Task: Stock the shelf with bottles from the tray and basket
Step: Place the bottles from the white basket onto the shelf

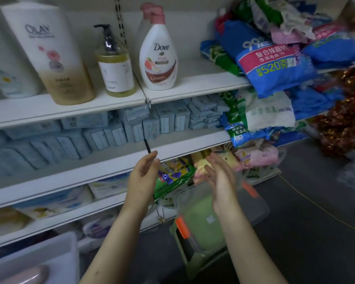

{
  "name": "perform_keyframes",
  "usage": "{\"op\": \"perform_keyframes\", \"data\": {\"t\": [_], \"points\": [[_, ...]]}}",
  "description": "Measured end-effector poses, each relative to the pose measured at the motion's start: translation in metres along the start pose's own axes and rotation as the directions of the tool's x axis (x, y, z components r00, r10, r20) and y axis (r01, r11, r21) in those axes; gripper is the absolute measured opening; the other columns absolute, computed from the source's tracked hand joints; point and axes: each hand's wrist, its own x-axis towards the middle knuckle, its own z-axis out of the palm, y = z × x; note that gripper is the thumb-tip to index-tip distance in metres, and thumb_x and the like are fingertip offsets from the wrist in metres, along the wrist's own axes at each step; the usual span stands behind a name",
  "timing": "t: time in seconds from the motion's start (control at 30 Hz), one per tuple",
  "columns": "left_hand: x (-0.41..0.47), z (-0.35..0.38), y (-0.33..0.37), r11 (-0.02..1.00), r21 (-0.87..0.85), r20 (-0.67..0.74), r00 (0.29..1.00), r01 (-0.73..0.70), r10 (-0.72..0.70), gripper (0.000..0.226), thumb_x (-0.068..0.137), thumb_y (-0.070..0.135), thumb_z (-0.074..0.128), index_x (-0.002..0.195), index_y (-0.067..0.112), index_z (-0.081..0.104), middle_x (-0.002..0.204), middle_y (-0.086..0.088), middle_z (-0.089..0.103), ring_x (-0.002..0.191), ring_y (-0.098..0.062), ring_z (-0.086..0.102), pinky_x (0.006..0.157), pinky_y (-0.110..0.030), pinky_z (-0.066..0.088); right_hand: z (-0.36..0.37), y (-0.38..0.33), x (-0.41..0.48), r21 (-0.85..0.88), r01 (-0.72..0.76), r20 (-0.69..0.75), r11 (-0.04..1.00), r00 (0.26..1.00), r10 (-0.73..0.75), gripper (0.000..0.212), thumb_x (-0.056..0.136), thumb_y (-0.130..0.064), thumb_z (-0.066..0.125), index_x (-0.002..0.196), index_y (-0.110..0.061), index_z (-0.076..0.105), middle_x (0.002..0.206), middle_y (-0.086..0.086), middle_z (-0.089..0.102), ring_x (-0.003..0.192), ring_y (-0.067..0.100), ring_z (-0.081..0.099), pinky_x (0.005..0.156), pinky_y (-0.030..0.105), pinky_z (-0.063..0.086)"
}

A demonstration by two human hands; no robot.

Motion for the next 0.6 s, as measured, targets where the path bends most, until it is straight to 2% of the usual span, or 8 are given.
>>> {"op": "perform_keyframes", "data": {"t": [0.07,0.13,0.23,0.3,0.37,0.5,0.6], "points": [[-0.005,-0.014,0.001,1.000,-0.006,-0.024,1.000,0.009,-0.010,0.027,0.099,0.019,0.052,0.124,0.017,0.062,0.108,0.019,0.062,0.092,0.017,0.055,0.076,-0.001,0.044,0.011,0.002,-0.010,-0.006,0.003,0.029,1.000,1.000,-0.003,0.019,0.096,-0.018,0.056,0.106,-0.032,0.064,0.126,-0.002,0.063,0.121,0.018,0.057,0.106,0.042,0.043],[-0.008,-0.031,0.002,1.000,-0.010,-0.060,0.998,0.020,-0.020,0.023,0.099,0.021,0.052,0.120,0.022,0.063,0.107,0.020,0.063,0.090,0.018,0.056,0.085,-0.009,0.046,0.026,0.005,-0.020,-0.024,0.004,0.070,1.000,0.998,-0.002,0.018,0.096,-0.020,0.056,0.106,-0.032,0.064,0.127,-0.003,0.063,0.121,0.016,0.057,0.106,0.040,0.043],[-0.012,-0.065,0.004,0.998,-0.037,-0.124,0.990,0.060,-0.064,0.021,0.099,0.023,0.052,0.115,0.024,0.065,0.111,0.015,0.063,0.110,-0.004,0.058,0.104,-0.031,0.043,0.054,0.010,-0.038,-0.047,0.009,0.171,0.999,0.985,0.000,0.020,0.095,-0.021,0.057,0.110,-0.033,0.063,0.127,-0.006,0.063,0.119,0.011,0.056,0.106,0.035,0.041],[-0.017,-0.098,0.003,0.994,-0.075,-0.183,0.979,0.081,-0.093,0.019,0.099,0.023,0.053,0.113,0.024,0.065,0.114,0.012,0.065,0.116,-0.013,0.057,0.107,-0.038,0.042,0.079,0.019,-0.052,-0.072,0.005,0.240,0.997,0.971,0.012,0.021,0.096,-0.021,0.057,0.113,-0.032,0.061,0.126,-0.007,0.063,0.119,0.010,0.056,0.105,0.033,0.042],[-0.024,-0.126,0.000,0.990,-0.107,-0.222,0.969,0.088,-0.110,0.018,0.098,0.023,0.054,0.112,0.025,0.066,0.116,0.011,0.065,0.118,-0.014,0.057,0.107,-0.038,0.042,0.099,0.030,-0.063,-0.079,0.002,0.280,0.997,0.960,0.020,0.020,0.096,-0.022,0.056,0.113,-0.030,0.061,0.128,-0.004,0.062,0.120,0.013,0.055,0.103,0.032,0.043],[-0.054,-0.228,-0.022,0.980,-0.170,-0.372,0.914,0.105,-0.162,0.016,0.098,0.022,0.055,0.109,0.027,0.065,0.113,0.011,0.066,0.118,-0.017,0.058,0.103,-0.036,0.043,0.169,0.083,-0.114,-0.132,-0.063,0.370,0.989,0.923,0.108,0.015,0.096,-0.022,0.056,0.105,-0.032,0.064,0.130,-0.002,0.062,0.122,0.014,0.055,0.089,0.026,0.045],[-0.084,-0.315,-0.044,0.966,-0.203,-0.454,0.858,0.161,-0.239,0.015,0.097,0.023,0.055,0.107,0.026,0.066,0.113,0.005,0.067,0.118,-0.022,0.057,0.100,-0.039,0.044,0.219,0.133,-0.169,-0.193,-0.146,0.417,0.970,0.883,0.216,0.016,0.097,-0.022,0.055,0.109,-0.028,0.062,0.131,0.001,0.061,0.123,0.017,0.054,0.092,0.029,0.042]]}}
